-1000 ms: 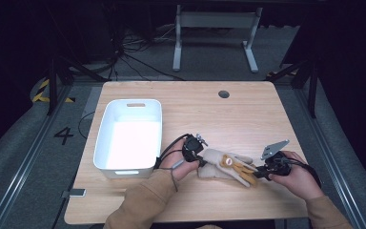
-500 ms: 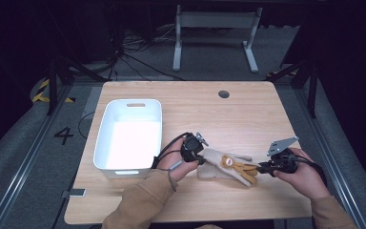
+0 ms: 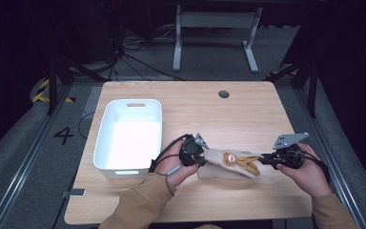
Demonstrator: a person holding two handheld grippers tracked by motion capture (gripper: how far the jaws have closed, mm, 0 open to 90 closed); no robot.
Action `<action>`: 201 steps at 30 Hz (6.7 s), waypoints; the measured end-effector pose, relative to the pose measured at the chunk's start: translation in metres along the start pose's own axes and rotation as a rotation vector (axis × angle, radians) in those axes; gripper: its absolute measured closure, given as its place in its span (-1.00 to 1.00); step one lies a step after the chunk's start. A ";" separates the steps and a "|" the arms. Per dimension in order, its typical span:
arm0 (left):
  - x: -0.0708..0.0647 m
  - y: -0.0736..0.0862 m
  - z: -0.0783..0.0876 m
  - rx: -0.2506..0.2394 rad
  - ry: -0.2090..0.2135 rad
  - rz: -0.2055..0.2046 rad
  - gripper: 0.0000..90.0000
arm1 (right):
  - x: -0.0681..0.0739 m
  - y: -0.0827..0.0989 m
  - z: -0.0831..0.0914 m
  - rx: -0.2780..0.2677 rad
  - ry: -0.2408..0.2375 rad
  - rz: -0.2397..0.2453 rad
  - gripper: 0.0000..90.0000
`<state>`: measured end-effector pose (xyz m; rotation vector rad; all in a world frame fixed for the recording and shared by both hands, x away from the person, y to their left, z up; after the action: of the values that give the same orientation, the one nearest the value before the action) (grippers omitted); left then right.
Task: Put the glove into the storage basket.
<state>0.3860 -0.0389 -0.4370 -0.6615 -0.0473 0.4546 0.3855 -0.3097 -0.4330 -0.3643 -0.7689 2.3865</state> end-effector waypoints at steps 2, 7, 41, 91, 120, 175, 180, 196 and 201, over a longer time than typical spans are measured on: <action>-0.003 0.002 0.001 0.002 -0.001 -0.006 0.93 | -0.002 -0.002 -0.001 -0.018 0.012 0.001 0.82; -0.006 0.006 -0.004 0.031 -0.043 -0.046 0.93 | -0.006 -0.003 -0.010 -0.030 0.015 -0.008 0.82; -0.014 0.032 -0.032 0.219 0.006 -0.025 0.92 | -0.015 0.005 -0.027 0.018 -0.015 -0.004 0.58; -0.016 -0.018 -0.026 0.009 0.026 -0.081 -0.24 | -0.020 0.015 -0.010 -0.097 0.041 -0.087 0.77; -0.011 -0.029 -0.081 0.068 0.050 -0.167 -0.64 | -0.021 0.018 -0.010 -0.116 0.021 -0.114 0.61; -0.022 -0.027 -0.095 0.152 -0.004 -0.173 0.42 | -0.022 0.019 -0.012 -0.115 0.038 -0.116 0.56; -0.022 -0.027 -0.094 0.167 -0.003 -0.149 0.45 | -0.024 0.019 -0.011 -0.117 0.039 -0.116 0.56; -0.023 -0.035 -0.071 0.125 0.035 -0.038 0.45 | -0.028 0.021 -0.009 -0.131 0.049 -0.134 0.54; -0.018 -0.038 -0.056 0.092 0.022 0.002 0.45 | -0.029 0.021 -0.010 -0.133 0.049 -0.136 0.53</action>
<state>0.3954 -0.1059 -0.4565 -0.5760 -0.0052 0.4492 0.4026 -0.3371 -0.4518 -0.4099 -0.9025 2.1980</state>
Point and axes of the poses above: each handheld gripper's, and its own axes: z roughly backward along the jaws, y roughly out of its underside, x roughly to its left, the point moved 6 cm from there along -z, roughly forward along the jaws
